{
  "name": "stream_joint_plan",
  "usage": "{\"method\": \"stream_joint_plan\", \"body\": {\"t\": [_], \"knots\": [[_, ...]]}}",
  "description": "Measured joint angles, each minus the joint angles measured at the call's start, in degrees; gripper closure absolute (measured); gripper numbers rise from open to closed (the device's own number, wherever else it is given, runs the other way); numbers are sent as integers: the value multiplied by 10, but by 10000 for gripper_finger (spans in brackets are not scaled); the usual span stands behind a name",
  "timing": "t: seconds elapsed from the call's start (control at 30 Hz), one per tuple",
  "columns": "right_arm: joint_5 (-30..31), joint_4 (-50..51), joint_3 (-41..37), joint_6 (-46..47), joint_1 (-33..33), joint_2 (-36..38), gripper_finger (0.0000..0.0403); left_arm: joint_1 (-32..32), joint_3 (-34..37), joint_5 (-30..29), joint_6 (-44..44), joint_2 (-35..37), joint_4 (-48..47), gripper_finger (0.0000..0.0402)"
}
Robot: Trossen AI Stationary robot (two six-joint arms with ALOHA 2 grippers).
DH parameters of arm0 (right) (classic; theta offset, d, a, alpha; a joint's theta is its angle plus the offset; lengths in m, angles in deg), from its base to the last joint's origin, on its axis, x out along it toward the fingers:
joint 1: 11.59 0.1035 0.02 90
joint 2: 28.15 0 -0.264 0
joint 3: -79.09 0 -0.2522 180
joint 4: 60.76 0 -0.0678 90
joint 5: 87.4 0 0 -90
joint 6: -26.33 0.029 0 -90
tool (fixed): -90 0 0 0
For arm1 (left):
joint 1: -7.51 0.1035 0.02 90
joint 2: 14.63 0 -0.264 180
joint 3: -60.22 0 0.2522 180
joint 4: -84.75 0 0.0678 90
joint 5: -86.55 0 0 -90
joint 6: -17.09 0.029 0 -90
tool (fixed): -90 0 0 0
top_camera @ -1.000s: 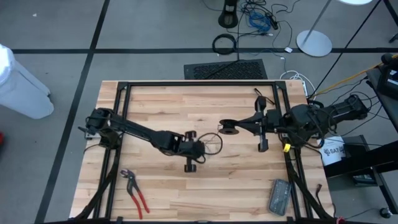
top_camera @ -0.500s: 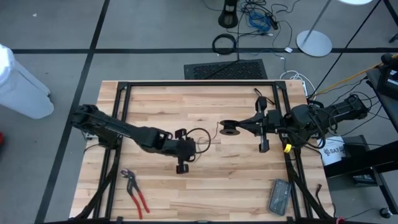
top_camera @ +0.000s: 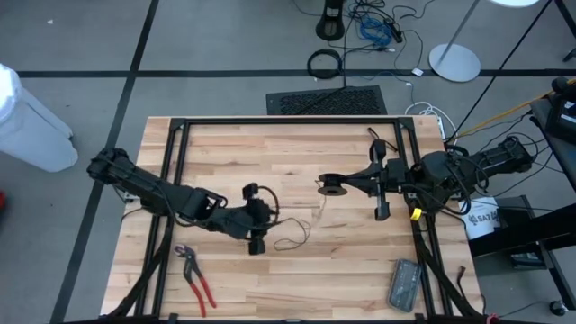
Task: Coil cords
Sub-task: Uncoil the black wire from the black spool
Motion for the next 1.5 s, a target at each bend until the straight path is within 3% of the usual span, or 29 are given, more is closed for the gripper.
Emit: {"method": "stream_joint_plan", "body": {"t": [0.27, 0.53, 1.0, 1.5], "knots": [[0, 1, 0, 0, 0, 0, 403, -2, 9, -19, 93, -10, 169, 278], [0, 1, 0, 3, 0, 0, 403, 3, 17, -18, 130, -60, 320, 276], [-1, 1, 0, 3, 0, 0, 403, 37, 17, -13, 159, -99, 401, 171], [-1, 1, 0, 2, 0, 0, 403, 47, 17, 14, 159, -128, 467, 166]]}}
